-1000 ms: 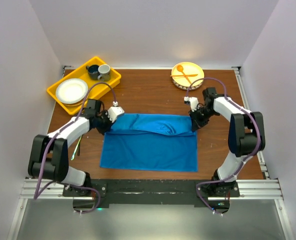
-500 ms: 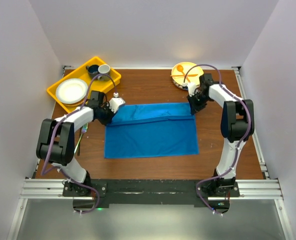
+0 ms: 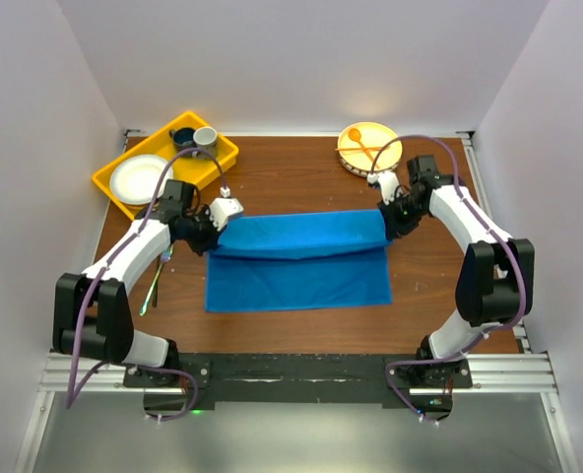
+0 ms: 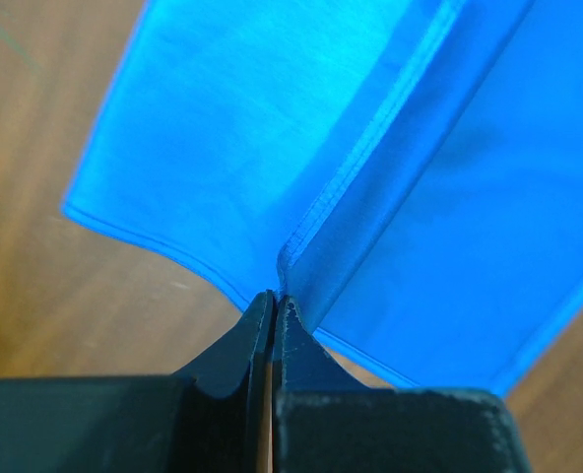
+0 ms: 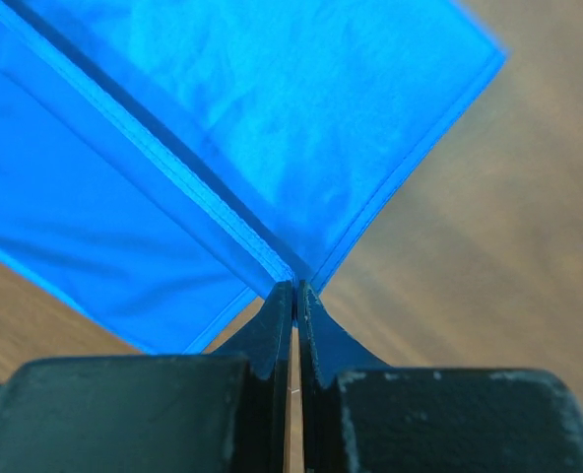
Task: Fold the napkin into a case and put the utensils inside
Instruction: Fold and flatten the napkin at the center of the board, then smooth out the rectangle-folded napkin at the center of the board.
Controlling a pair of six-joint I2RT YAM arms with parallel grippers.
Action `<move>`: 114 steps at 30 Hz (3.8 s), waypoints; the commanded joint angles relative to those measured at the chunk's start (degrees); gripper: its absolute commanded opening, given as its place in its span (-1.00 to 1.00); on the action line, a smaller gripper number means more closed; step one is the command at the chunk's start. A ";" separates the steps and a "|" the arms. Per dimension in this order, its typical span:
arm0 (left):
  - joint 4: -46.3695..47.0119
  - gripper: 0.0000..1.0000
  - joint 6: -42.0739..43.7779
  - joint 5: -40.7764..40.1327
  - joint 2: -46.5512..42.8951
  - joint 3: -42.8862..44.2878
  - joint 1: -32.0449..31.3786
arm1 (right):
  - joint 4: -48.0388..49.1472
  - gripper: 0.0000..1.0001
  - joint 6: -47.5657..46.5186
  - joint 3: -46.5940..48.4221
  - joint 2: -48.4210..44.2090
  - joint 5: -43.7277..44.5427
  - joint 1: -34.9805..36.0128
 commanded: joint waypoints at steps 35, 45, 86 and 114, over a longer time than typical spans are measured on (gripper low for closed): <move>-13.98 -1.00 7.61 2.57 -9.33 -5.58 0.21 | -8.49 -1.00 -4.15 -11.78 -8.12 -0.26 4.12; -8.28 -1.00 6.12 1.78 -7.14 -12.00 -0.85 | -2.07 -1.00 -4.06 -16.71 -3.38 4.83 7.64; -7.31 -0.07 7.18 3.71 -10.74 -14.99 -2.17 | -7.69 -0.10 -8.72 -13.99 -1.88 1.93 7.55; 17.69 1.00 -25.30 3.11 -26.99 5.05 -1.90 | 10.66 0.96 12.61 7.36 -23.42 -9.93 6.94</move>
